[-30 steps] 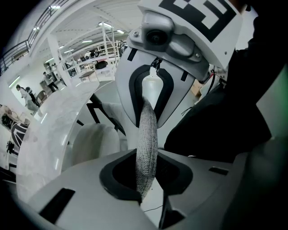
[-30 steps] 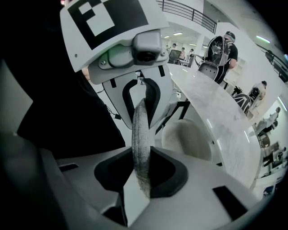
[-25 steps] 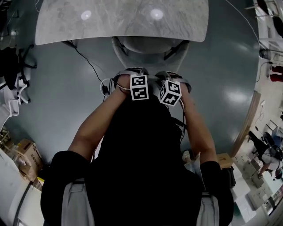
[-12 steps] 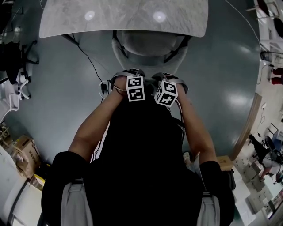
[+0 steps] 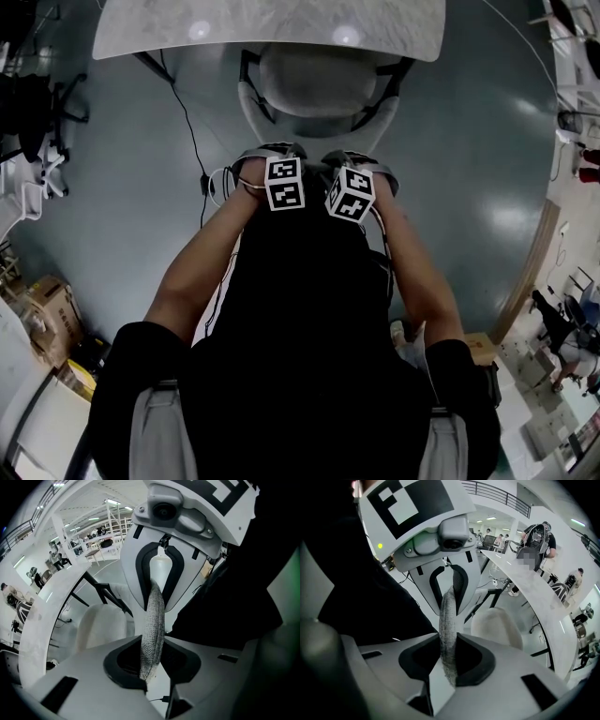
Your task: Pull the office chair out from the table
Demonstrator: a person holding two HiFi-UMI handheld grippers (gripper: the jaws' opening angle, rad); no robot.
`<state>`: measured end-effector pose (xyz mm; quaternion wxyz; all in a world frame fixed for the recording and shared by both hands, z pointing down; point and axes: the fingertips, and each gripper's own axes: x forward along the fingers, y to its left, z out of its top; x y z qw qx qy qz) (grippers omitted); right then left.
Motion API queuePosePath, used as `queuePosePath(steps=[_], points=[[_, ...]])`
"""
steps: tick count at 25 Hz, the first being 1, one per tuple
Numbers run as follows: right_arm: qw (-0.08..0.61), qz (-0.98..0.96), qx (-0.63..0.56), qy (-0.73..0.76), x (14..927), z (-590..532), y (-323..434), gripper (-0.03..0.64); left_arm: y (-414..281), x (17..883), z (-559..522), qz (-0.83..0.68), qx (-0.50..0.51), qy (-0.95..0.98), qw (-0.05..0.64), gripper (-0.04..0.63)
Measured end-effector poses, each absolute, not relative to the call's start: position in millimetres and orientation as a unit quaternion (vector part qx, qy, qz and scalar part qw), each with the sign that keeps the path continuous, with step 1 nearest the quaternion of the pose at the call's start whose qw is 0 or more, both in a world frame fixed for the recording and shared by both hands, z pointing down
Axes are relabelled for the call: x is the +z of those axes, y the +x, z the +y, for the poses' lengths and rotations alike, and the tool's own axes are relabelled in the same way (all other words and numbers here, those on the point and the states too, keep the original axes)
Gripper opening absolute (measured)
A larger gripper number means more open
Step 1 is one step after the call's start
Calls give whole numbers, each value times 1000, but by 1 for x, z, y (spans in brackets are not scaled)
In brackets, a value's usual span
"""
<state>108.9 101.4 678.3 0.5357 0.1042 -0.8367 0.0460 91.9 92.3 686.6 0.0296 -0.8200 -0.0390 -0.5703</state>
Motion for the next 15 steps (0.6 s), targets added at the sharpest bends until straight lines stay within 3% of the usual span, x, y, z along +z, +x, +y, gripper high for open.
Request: queuePosePath(steps=[15], points=[[541, -831, 69, 107, 677, 177, 76, 91, 59, 685, 167, -49, -561, -826, 27, 86]])
